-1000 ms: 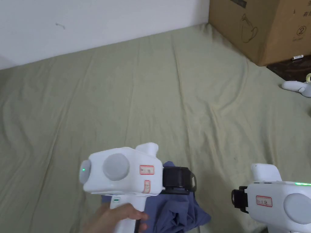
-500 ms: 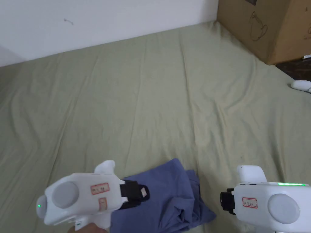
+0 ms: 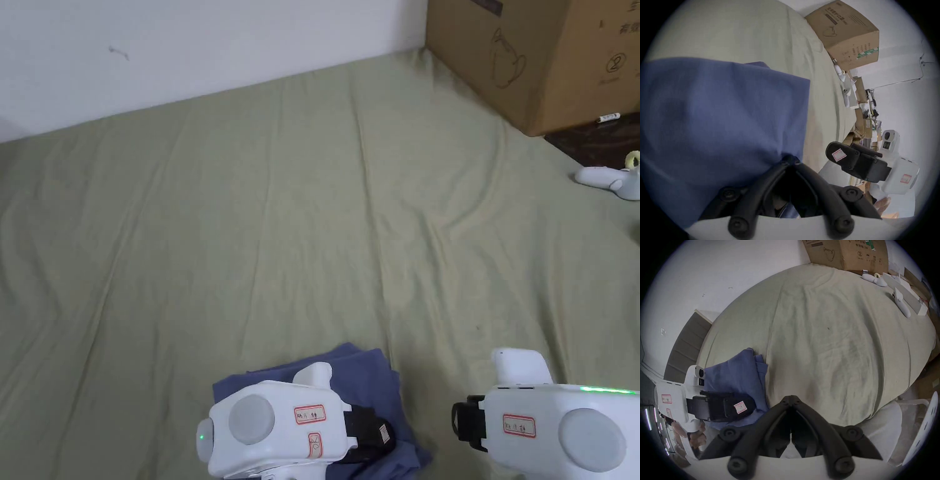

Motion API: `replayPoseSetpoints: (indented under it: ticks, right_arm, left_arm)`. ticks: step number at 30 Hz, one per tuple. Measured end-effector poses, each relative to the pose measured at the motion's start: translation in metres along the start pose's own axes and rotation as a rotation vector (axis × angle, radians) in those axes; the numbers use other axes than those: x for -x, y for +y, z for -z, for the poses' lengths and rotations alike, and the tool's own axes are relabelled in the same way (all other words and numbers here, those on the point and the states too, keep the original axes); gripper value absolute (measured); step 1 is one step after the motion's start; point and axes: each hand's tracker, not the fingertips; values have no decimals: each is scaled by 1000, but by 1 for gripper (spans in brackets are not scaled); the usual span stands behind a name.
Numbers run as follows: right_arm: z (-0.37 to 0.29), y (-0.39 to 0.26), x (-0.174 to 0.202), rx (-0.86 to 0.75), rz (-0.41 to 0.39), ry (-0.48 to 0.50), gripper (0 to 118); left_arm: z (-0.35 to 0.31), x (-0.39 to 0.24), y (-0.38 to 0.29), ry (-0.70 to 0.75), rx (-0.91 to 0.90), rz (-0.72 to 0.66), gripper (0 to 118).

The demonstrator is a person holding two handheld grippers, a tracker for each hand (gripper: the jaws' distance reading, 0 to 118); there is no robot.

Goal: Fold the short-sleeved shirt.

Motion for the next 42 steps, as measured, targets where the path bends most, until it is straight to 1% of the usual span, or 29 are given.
replayPoseSetpoints:
  ticks: [2,4,6,13,15,20,23,25,26,30,31,32,33,35,38,40,42]
  right_arm:
    - [-1,-1,1,0,0,-2,0]
    - [0,-1,1,1,-3,-7,0]
    - [0,-1,1,2,3,-3,0]
    - [0,-1,6,6,-13,-6,0]
    - [-1,-1,9,6,-23,-7,0]
    - [-5,0,16,3,-37,-24,0]
    - [-10,1,22,-9,-36,-30,0]
    - [-13,3,29,-17,-50,-45,0]
    - [-15,5,32,-20,-57,-48,0]
    - [-19,13,50,-33,-97,-40,0]
    - [-18,16,58,-36,-127,-40,0]
    - [-17,19,67,-44,-155,-44,0]
    - [-15,23,75,-43,-176,-38,0]
    - [-11,28,92,-40,-222,-3,0]
    - [11,35,117,-8,-262,64,0]
    - [37,36,125,52,-282,37,0]
    - [64,33,126,130,-246,-55,0]
  left_arm:
    - [-2,-4,-2,6,2,5,1]
    - [-4,-9,-7,29,-1,37,1]
    - [-7,-12,-14,23,-4,55,1]
    - [-4,-8,-32,-31,-1,4,1]
    - [-7,-10,-34,-36,-9,11,1]
    - [-8,-19,-44,-46,15,81,1]
    - [-10,-24,-49,-29,-13,124,1]
    - [-18,-22,-44,-31,-26,133,1]
    - [-27,-19,-40,-32,-39,128,1]
    - [-90,9,-24,-36,-210,79,1]
    - [-108,18,-21,-31,-252,65,1]
    - [-126,31,-18,25,-289,62,1]
    - [-140,41,-18,52,-322,48,1]
    - [-162,65,-21,83,-359,6,1]
    - [-182,100,-32,89,-376,-91,1]
    - [-185,116,-41,108,-383,-113,1]
    - [-185,126,-50,136,-373,-132,1]
